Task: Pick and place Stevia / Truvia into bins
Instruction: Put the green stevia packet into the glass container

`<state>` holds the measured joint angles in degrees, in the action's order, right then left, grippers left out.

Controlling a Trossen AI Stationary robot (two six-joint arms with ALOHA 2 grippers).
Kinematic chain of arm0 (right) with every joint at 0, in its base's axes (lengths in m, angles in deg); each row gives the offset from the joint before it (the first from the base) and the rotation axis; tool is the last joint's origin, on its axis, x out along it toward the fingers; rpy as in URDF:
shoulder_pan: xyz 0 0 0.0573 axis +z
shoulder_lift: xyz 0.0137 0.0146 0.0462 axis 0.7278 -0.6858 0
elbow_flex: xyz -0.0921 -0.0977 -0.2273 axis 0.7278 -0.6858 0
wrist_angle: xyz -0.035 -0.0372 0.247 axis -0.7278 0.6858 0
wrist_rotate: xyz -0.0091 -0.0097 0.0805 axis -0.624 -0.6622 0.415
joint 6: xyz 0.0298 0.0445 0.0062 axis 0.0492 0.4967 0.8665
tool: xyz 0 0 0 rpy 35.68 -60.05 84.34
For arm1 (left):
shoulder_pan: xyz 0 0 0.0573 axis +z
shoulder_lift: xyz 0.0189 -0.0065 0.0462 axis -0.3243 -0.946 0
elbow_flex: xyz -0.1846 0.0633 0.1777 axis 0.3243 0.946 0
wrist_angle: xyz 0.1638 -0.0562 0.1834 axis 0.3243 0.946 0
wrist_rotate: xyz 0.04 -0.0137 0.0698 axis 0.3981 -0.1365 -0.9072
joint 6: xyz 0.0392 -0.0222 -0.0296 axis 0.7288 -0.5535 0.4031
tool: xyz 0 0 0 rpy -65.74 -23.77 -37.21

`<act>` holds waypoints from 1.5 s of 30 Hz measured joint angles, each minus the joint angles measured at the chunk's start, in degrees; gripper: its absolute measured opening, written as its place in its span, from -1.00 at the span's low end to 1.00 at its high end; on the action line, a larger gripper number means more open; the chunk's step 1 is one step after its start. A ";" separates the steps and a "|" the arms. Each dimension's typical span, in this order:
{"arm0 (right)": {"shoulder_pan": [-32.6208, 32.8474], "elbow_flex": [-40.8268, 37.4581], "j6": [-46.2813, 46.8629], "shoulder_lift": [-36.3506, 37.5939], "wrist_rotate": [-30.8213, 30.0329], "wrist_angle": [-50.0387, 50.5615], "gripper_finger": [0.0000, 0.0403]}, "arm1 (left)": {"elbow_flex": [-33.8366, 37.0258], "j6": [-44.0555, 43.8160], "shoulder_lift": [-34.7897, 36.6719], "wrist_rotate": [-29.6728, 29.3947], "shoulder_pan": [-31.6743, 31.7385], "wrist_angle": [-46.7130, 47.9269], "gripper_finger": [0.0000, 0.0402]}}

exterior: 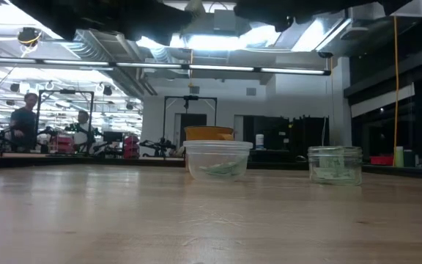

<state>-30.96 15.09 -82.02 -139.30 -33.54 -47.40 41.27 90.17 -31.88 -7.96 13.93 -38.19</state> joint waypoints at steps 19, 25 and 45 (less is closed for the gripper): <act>-1.76 0.00 3.52 0.00 3.68 -0.66 -0.19 | -2.60 0.46 -7.92 -0.02 0.37 -7.80 -0.91; -2.06 0.07 3.04 -1.48 3.86 -2.38 -0.19 | -3.33 0.45 -7.92 -0.02 0.35 -7.82 -0.91; -2.07 5.22 -0.07 -5.81 3.88 -2.16 -0.25 | -4.50 0.46 -7.90 -0.04 0.35 -8.41 -0.91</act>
<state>-33.03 20.31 -82.08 -145.11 -29.65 -49.56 36.77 90.63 -39.78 -8.00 14.28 -46.61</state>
